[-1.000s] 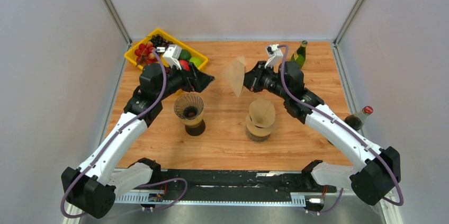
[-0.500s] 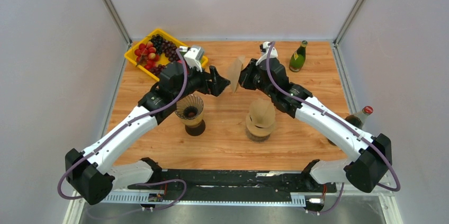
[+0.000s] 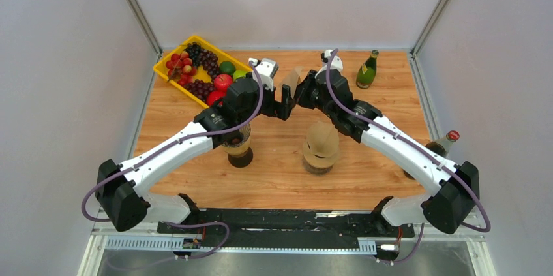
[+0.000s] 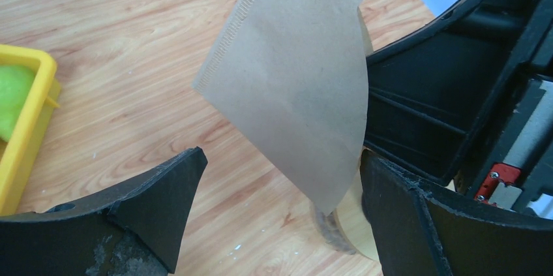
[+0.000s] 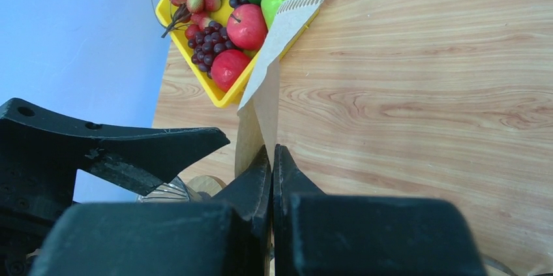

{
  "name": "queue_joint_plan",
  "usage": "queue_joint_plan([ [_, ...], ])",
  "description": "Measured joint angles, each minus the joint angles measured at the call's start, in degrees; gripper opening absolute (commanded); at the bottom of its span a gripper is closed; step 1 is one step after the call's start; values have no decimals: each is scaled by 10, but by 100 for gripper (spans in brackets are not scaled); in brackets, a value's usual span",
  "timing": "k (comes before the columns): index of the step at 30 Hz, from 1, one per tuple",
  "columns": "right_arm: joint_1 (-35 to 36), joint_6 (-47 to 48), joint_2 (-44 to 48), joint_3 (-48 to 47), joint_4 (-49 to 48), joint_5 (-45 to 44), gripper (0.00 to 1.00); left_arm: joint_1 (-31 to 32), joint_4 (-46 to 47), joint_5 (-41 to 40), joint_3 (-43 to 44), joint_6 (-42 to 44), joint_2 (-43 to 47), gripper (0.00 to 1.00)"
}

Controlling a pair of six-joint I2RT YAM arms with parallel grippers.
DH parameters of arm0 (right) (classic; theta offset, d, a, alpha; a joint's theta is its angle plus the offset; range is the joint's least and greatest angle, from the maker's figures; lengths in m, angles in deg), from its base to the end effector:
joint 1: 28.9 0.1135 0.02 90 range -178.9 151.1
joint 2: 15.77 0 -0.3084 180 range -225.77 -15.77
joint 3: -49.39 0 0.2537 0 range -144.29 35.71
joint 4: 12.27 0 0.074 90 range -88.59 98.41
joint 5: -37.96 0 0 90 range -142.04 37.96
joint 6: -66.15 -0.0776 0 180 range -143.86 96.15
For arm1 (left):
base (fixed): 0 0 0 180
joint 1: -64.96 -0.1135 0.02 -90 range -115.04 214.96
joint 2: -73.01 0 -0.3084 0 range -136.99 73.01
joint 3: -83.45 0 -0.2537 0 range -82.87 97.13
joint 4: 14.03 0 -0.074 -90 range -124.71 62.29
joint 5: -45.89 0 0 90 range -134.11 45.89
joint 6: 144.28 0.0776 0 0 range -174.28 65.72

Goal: Place the coffee filter in the dripper

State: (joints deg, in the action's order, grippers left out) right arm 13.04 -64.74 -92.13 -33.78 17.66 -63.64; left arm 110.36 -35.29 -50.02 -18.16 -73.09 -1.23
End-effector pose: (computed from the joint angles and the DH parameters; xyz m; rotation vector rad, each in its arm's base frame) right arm 0.2612 0.2137 0.3844 0.1180 2.0384 0.7348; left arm 0.2400 -0.2320 0.3842 0.3707 1.8876 -0.6704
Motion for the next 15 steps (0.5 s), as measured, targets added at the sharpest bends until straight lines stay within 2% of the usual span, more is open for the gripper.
queue_joint_plan([
  [15,0,18,-9,-1,7,2,0,16,-20,-136,11,13,-9,100],
])
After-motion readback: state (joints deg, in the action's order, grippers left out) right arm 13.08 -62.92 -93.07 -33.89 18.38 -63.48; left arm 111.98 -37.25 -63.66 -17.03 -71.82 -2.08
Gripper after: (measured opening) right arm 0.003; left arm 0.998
